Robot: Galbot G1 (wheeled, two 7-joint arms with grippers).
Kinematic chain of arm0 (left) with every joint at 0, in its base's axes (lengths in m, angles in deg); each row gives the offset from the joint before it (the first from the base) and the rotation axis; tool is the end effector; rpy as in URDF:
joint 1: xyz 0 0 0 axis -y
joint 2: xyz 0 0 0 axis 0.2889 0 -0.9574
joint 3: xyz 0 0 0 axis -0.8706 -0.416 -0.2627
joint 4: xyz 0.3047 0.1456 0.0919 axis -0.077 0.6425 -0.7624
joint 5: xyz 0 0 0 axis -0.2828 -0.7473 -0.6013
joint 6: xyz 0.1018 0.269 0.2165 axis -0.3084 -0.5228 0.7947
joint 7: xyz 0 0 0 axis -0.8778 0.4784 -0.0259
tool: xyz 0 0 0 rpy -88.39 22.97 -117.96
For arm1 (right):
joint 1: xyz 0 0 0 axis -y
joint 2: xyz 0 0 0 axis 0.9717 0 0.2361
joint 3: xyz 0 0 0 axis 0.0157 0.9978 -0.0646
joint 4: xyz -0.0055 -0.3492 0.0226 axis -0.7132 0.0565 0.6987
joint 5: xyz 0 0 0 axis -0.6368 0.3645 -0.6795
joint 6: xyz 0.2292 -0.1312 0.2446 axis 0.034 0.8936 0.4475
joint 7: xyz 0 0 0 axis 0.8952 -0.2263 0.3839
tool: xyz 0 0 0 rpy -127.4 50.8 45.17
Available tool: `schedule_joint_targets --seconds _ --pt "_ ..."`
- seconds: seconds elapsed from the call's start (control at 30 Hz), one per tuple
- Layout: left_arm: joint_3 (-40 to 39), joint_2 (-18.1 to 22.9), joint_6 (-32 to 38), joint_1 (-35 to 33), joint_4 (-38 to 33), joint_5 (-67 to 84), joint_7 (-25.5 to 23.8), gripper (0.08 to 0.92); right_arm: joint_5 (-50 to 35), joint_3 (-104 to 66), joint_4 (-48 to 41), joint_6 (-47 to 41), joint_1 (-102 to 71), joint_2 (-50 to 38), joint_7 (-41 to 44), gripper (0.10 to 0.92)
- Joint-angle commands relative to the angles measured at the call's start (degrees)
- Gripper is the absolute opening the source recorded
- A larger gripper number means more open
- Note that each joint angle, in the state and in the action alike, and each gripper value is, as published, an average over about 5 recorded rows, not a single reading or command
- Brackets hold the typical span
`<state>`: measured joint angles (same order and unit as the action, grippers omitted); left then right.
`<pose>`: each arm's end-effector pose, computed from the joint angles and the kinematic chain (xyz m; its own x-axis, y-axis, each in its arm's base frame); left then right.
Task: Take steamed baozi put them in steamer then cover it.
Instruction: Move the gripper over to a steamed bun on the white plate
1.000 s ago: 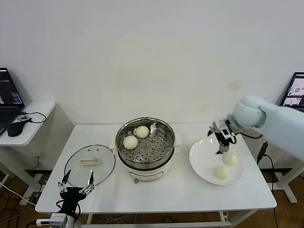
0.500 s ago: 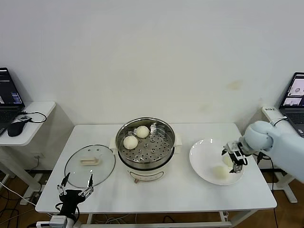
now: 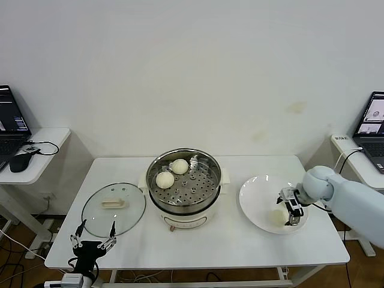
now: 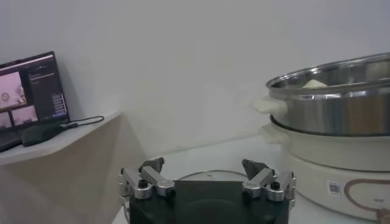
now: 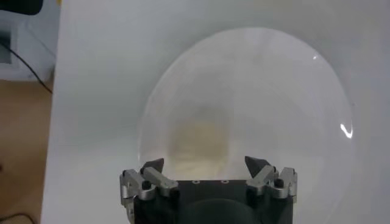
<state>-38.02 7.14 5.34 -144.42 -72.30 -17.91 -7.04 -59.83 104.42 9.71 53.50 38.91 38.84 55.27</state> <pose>0.1503 0.0940 -0.3280 -0.9845 -0.0942 0.1478 -0.0565 0.9689 0.2411 0.4791 -0.1650 -0.2346 -0.1925 -0.0673 0.9790 -0.9742 -0.1071 -0.1989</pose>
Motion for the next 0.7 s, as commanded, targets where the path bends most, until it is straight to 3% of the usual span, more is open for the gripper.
schedule_joint_targets --seconds 0.03,0.23,0.7 --pt "-0.04 0.02 0.03 0.08 0.17 0.03 -0.01 0.823 0.67 -1.88 -3.32 -0.47 -2.72 2.87 -0.79 0.822" --pt "-0.04 -0.01 0.03 0.17 0.3 0.07 0.01 0.823 0.48 -2.02 -3.2 -1.48 -2.82 2.72 -0.61 0.792" --pt "-0.1 0.1 0.03 0.18 0.05 0.07 0.11 0.823 -0.56 -2.29 -1.51 -2.24 -1.12 1.06 0.62 0.635"
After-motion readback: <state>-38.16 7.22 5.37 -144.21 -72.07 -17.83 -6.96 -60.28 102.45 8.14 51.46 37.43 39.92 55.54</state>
